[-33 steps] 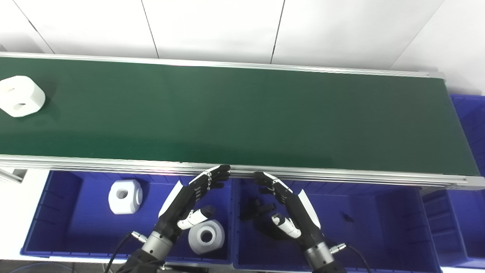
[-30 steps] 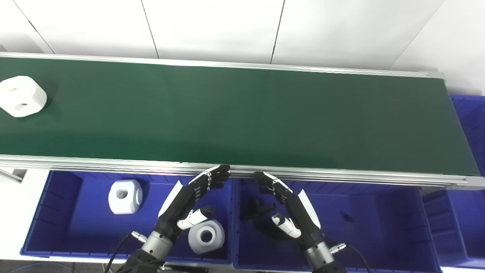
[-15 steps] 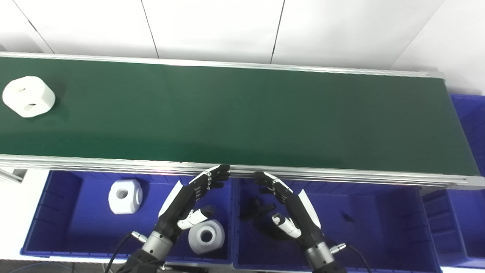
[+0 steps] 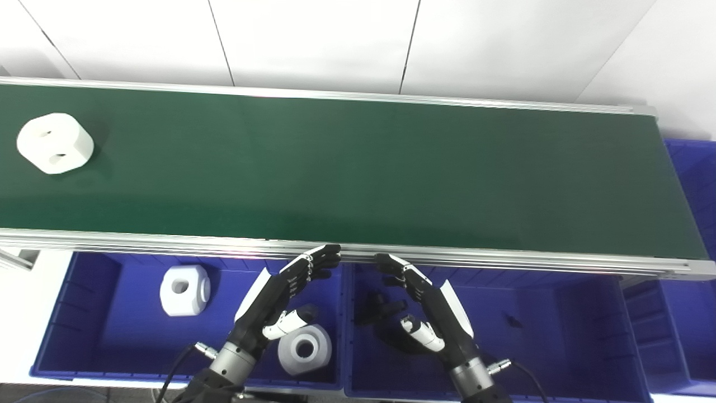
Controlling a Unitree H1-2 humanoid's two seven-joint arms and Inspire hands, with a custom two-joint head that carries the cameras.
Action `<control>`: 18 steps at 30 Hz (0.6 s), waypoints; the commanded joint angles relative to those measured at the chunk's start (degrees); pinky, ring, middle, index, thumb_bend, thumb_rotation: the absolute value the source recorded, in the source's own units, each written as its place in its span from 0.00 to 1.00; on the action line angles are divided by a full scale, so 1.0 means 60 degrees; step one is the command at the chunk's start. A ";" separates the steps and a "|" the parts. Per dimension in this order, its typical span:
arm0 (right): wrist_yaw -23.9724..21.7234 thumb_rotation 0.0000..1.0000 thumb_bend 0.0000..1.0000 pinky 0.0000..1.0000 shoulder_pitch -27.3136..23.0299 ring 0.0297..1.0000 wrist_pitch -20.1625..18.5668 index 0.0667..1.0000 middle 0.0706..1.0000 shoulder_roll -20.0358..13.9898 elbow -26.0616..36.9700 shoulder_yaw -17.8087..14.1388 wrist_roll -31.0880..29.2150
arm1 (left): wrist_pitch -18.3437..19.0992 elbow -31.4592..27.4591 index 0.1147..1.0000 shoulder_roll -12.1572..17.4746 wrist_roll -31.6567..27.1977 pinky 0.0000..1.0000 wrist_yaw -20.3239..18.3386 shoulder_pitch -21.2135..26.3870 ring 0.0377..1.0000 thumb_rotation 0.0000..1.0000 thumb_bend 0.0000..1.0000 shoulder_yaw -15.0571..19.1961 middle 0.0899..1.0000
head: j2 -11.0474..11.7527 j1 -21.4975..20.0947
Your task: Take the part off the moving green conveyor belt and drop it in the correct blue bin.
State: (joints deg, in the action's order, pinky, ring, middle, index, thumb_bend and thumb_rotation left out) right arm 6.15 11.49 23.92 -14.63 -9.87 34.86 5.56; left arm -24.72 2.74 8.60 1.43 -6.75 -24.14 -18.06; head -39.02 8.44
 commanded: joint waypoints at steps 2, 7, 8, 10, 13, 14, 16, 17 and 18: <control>0.0025 0.96 0.88 0.77 -0.0014 0.83 0.0502 0.83 0.85 0.0022 0.0196 -0.0033 -0.0062 | -0.0367 -0.0199 0.82 -0.0017 -0.0021 0.80 0.0025 -0.0070 0.83 0.83 0.77 -0.0001 0.83 | -0.0001 0.0009; 0.0029 0.96 0.89 0.77 -0.0025 0.83 0.0502 0.83 0.85 0.0012 0.0175 -0.0033 -0.0043 | -0.0367 -0.0173 0.82 -0.0027 -0.0041 0.80 0.0013 -0.0041 0.83 0.83 0.76 -0.0012 0.83 | 0.0007 0.0008; 0.0025 0.96 0.89 0.77 -0.0025 0.83 0.0502 0.83 0.85 0.0016 0.0169 -0.0042 -0.0045 | -0.0367 -0.0167 0.82 -0.0057 -0.0107 0.80 -0.0043 -0.0053 0.83 0.82 0.76 0.0016 0.83 | 0.0007 0.0008; 0.0029 0.96 0.89 0.77 -0.0019 0.83 0.0502 0.82 0.85 0.0027 0.0175 -0.0054 -0.0051 | -0.0367 -0.0163 0.82 -0.0078 -0.0141 0.81 -0.0074 -0.0065 0.83 0.82 0.77 0.0040 0.83 | 0.0007 0.0012; 0.0029 0.96 0.89 0.77 -0.0024 0.83 0.0502 0.82 0.85 0.0031 0.0176 -0.0044 -0.0053 | -0.0367 -0.0150 0.82 -0.0051 -0.0030 0.80 0.0018 -0.0030 0.83 0.83 0.77 0.0012 0.83 | 0.0007 0.0022; 0.0035 0.96 0.89 0.76 -0.0033 0.83 0.0502 0.82 0.85 0.0028 0.0164 -0.0037 -0.0049 | -0.0367 -0.0143 0.82 -0.0057 -0.0048 0.80 0.0001 -0.0031 0.83 0.83 0.77 0.0022 0.83 | 0.0007 0.0022; 0.0054 0.96 0.88 0.76 -0.0048 0.83 0.0502 0.83 0.85 0.0029 0.0141 -0.0024 -0.0035 | -0.0367 -0.0128 0.82 -0.0069 -0.0076 0.80 -0.0019 -0.0036 0.83 0.82 0.78 0.0040 0.83 | 0.0011 0.0010; 0.0053 0.96 0.88 0.76 -0.0049 0.83 0.0502 0.83 0.85 0.0029 0.0130 -0.0024 -0.0032 | -0.0367 -0.0123 0.82 -0.0077 -0.0096 0.81 -0.0037 -0.0038 0.83 0.82 0.78 0.0053 0.83 | 0.0019 0.0002; 0.0051 0.96 0.88 0.76 -0.0049 0.83 0.0502 0.83 0.85 0.0030 0.0123 -0.0025 -0.0030 | -0.0367 -0.0119 0.82 -0.0081 -0.0107 0.80 -0.0047 -0.0039 0.83 0.82 0.78 0.0061 0.83 | 0.0020 0.0000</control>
State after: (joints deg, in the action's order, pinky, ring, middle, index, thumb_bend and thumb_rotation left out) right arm 6.16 11.48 23.92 -14.63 -10.05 34.84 5.58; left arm -24.72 3.02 8.39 1.31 -6.81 -24.13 -17.90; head -38.94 8.44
